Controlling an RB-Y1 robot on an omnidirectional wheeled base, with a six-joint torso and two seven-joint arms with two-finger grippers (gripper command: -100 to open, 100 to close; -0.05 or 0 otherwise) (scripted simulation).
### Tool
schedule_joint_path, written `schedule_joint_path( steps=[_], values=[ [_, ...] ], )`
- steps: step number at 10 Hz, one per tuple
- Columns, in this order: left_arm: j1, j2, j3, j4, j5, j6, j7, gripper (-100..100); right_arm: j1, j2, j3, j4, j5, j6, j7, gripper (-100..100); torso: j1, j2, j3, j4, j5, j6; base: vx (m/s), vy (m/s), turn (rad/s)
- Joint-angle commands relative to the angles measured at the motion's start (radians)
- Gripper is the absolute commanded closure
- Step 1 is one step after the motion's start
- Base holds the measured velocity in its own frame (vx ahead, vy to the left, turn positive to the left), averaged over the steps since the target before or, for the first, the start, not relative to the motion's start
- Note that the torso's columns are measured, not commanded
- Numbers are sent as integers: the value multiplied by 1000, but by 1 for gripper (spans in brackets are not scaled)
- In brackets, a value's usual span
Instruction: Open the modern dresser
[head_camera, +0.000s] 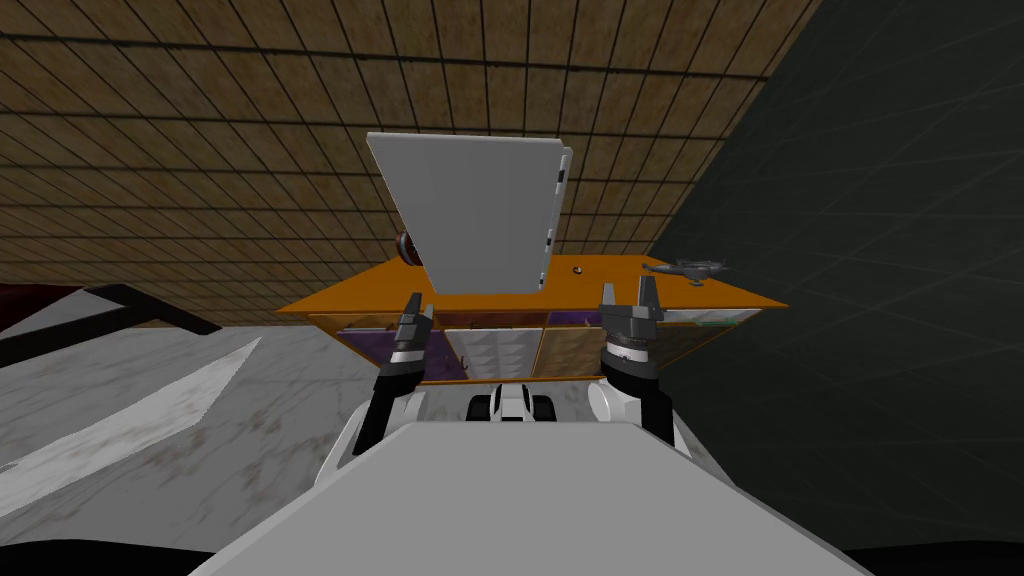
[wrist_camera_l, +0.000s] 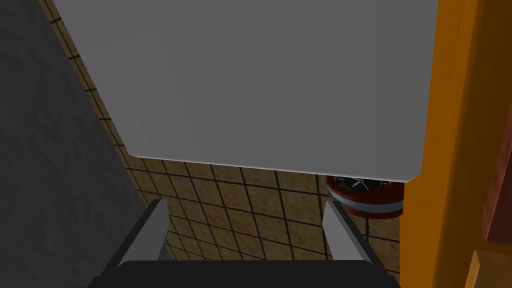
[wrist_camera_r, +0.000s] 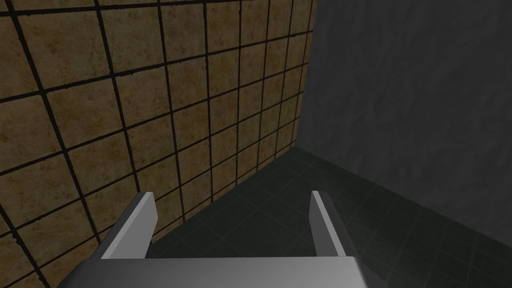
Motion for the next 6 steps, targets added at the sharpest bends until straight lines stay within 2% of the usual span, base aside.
schedule_joint_path(
  steps=[1,3,6],
  values=[
    [-10,58,-3,30,0,0,-2,-100,0,0,0,0,0,0,0,0,0,1,-1,1,0,0,-13,-17,-10],
    [-21,99,-7,74,0,-3,-3,-100,0,0,0,0,0,0,0,0,0,1,-1,1,0,0,-15,-21,-12],
    [-37,112,-13,133,0,-8,-6,-100,0,0,0,0,0,0,0,0,0,1,-1,1,0,0,-23,-28,-15]
  ],
)
